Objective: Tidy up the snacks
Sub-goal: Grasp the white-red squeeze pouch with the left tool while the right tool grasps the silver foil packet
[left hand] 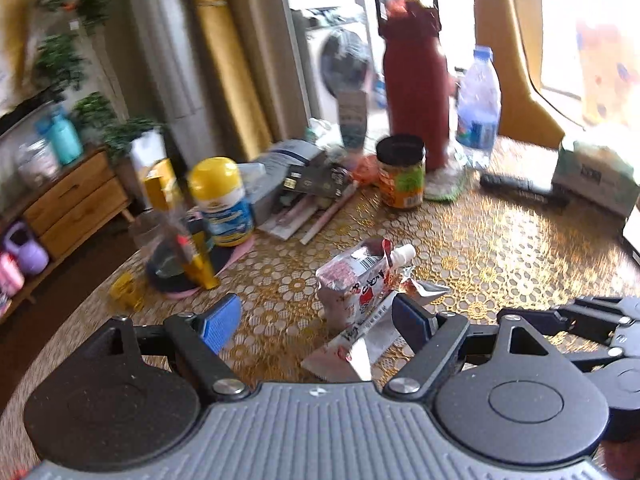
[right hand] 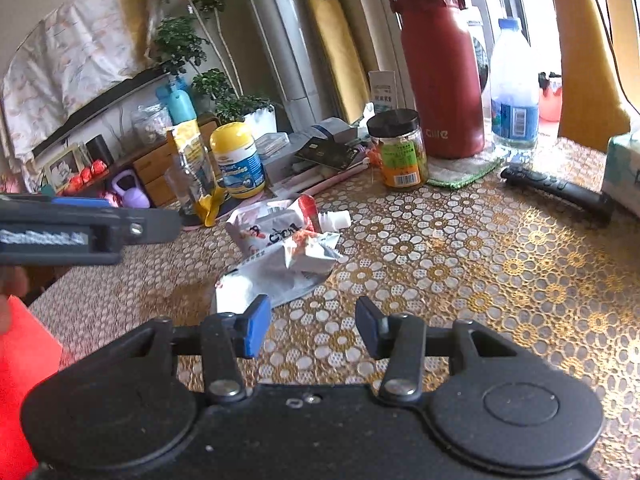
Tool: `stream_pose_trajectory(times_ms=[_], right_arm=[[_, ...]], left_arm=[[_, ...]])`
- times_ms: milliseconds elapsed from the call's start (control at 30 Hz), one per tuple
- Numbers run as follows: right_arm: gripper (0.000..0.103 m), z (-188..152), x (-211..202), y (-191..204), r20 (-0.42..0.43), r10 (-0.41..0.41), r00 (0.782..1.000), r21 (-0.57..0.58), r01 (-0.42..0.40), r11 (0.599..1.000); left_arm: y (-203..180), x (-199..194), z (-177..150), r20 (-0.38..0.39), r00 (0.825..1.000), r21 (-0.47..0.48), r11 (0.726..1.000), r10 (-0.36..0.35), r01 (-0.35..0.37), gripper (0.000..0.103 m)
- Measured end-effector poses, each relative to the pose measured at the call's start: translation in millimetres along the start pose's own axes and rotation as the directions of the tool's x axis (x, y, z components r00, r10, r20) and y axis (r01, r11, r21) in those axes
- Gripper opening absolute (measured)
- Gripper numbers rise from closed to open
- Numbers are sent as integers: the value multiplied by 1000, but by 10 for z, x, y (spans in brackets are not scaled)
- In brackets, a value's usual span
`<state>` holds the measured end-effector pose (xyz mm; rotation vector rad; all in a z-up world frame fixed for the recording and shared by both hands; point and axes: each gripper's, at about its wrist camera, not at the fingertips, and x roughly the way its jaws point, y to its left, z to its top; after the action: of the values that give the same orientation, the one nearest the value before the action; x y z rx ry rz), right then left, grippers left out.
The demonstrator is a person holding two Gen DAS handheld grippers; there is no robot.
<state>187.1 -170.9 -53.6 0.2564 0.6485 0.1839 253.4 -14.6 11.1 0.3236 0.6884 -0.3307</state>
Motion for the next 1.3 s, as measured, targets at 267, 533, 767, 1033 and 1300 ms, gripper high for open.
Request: stream_pose_trajectory(times_ms=[267, 533, 767, 1033, 1300], right_arm=[[47, 42, 195, -150, -32, 13, 999, 101, -9, 995], [49, 6, 208, -271, -46, 34, 998, 145, -27, 989], [50, 9, 228, -266, -46, 43, 998, 141, -36, 989], [52, 68, 307, -231, -57, 44, 997, 162, -34, 986], [61, 232, 536, -183, -95, 78, 992, 267, -50, 962]], left_arm=[[21, 539, 142, -70, 994, 191, 976, -89, 101, 83], [-112, 918, 204, -131, 979, 319, 928, -157, 192, 65], [-183, 1099, 97, -177, 975, 310, 932, -138, 188, 50], [-75, 937, 2, -110, 987, 244, 959, -122, 145, 32], [248, 653, -213, -113, 993, 119, 991, -47, 60, 31]])
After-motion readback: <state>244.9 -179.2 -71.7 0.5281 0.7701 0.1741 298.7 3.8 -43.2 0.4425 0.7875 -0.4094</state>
